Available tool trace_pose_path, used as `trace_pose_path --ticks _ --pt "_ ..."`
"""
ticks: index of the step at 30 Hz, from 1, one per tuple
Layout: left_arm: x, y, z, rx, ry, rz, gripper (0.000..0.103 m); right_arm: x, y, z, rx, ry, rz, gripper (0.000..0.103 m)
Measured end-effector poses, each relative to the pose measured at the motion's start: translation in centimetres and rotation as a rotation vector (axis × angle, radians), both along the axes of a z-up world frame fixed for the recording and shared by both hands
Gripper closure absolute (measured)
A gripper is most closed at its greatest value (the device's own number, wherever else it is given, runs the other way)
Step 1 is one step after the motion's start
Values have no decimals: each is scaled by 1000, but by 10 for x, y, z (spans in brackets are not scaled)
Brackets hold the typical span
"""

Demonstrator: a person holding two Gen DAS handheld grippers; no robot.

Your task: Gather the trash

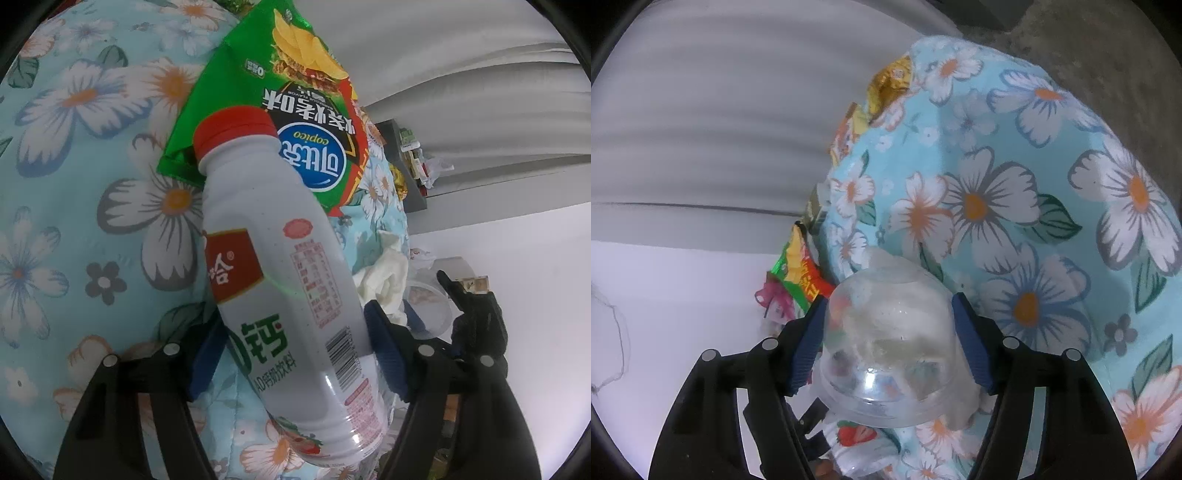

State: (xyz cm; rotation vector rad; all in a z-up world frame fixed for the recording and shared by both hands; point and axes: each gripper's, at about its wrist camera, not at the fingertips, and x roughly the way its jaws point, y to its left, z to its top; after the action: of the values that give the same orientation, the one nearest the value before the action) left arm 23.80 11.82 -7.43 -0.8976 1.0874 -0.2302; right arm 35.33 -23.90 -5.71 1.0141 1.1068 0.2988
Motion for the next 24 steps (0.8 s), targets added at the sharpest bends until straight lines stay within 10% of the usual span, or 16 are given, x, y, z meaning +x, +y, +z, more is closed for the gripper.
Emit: trace_pose_path --ticks 24 --pt "-54 -14 66 219 -253 -71 35 -51 20 60 89 -256 137 40"
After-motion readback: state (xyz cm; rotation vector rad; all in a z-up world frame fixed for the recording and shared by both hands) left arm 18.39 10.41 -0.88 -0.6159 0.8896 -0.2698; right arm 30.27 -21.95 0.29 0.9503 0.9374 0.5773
